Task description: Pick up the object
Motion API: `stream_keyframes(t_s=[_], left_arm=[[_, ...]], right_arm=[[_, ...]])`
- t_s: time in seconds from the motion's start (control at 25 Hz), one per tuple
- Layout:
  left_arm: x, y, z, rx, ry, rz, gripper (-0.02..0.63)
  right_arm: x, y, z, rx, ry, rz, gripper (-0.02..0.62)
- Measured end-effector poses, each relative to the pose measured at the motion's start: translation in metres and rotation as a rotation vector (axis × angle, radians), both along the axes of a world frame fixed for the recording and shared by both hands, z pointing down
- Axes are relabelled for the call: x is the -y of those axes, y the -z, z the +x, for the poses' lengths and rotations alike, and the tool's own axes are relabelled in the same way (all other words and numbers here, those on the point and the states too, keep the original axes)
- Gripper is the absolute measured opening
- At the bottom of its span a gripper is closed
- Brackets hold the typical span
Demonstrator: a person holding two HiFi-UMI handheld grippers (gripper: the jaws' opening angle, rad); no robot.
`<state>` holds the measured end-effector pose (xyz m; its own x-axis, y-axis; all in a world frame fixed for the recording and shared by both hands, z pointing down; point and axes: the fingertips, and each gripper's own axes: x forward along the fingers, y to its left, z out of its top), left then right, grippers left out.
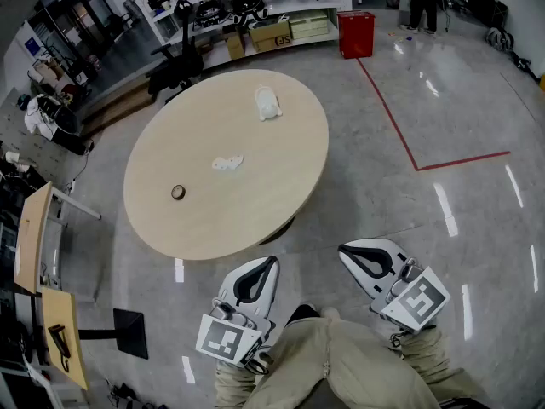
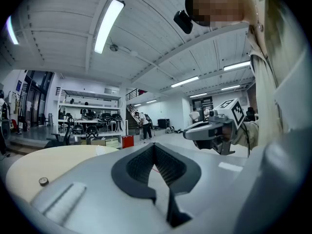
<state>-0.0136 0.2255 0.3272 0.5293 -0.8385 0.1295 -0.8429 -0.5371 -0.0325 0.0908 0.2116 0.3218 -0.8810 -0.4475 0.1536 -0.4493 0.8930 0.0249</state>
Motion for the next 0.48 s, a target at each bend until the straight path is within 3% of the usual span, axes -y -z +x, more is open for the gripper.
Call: stream_keyframes(t_s=[0.12,0.48], left_arm=[[0.008,-0.01,0.0,-0.002,0.007,-0.037,0.005],[0.069,-0.018,-0.01,-0.019,-0.013,0.002,0.005]], right_arm=[[0.006,-0.004,-0.003,0.016,0.016,0.005,0.002],[0.063,-0.014,-0.013,0.013,-0.004,0.005,0.002]])
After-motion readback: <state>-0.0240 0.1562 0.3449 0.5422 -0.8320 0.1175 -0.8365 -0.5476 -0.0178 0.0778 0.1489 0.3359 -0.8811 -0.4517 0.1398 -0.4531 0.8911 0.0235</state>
